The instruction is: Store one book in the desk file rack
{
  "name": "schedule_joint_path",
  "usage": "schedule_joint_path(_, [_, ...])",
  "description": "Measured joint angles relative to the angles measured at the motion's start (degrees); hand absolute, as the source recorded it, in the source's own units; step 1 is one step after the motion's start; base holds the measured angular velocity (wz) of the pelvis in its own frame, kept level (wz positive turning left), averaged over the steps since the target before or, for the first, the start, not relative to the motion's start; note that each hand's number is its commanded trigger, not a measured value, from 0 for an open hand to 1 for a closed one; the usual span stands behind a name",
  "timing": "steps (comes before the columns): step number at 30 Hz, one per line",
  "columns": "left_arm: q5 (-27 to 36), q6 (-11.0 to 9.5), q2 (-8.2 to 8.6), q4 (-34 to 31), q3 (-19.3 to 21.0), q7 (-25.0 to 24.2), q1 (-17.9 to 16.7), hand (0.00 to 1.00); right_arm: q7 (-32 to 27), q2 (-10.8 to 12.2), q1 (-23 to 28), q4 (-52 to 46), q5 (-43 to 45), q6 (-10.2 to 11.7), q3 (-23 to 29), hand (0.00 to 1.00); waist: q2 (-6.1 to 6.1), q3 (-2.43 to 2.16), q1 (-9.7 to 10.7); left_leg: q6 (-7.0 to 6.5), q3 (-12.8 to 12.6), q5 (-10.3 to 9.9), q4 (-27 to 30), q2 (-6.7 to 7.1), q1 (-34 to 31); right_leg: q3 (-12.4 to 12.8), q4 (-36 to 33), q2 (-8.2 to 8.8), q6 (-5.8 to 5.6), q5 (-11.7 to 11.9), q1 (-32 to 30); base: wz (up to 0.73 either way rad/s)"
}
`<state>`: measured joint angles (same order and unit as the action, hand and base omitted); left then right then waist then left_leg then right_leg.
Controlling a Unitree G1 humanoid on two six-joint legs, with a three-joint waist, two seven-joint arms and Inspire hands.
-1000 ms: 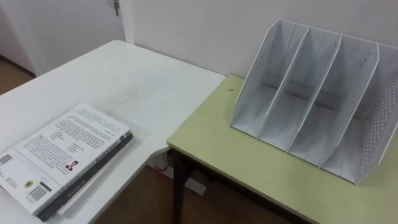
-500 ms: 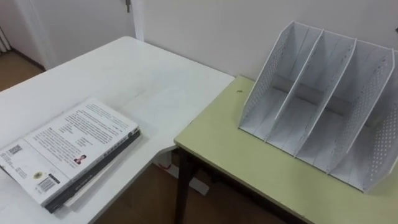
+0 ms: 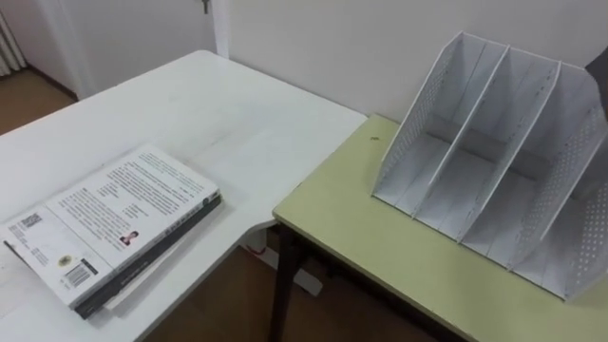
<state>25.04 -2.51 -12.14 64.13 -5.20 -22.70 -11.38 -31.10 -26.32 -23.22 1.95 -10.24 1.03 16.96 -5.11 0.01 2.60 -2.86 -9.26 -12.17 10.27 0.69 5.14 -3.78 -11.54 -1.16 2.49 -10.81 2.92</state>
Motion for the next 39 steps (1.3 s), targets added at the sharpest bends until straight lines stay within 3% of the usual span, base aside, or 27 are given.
schedule_joint_path(11, [-1.0, 0.2, -0.01, 0.0, 0.7, 0.0, 0.1, 0.00, 0.1, -1.0, -1.2, 4.9, -2.9, -0.7, -0.1, 1.00, -0.04, -0.12, 0.0, 0.00, 0.1, 0.0, 0.6, -0.12, -0.4, -1.2, -0.1, 0.16, 0.03, 0.0, 0.2, 0.04])
schedule_joint_path(18, [-1.1, 1.4, -0.11, 0.0, 1.2, 0.0, 0.4, 0.00, 1.4, -1.1, -1.6, 8.0, -2.9, -1.4, -0.7, 1.00, -0.21, -0.04, 0.0, 0.00, 0.1, 0.0, 1.0, -0.11, -0.4, -1.3, -0.1, 0.19, 0.03, 0.0, 0.2, 0.00])
schedule_joint_path(26, [-1.0, 3.5, -0.31, -0.1, 2.3, -0.5, 0.7, 0.00, 3.2, -3.5, -3.3, 14.2, -2.6, -4.9, -2.4, 1.00, -0.84, -0.02, -0.2, -0.01, 0.7, 0.0, 1.0, -0.03, -0.6, -1.3, -0.2, 0.24, 0.02, 0.0, 0.1, 0.00])
schedule_joint_path(39, [-1.0, 5.1, -0.57, -0.6, 2.7, -0.4, 0.6, 0.00, 5.5, -5.0, -4.6, 20.4, -2.9, -6.1, -3.0, 1.00, -1.05, -0.10, 0.0, 0.00, 2.3, 0.0, 1.1, 0.07, -0.6, -1.9, -0.2, 0.23, 0.04, 0.0, 0.6, 0.02])
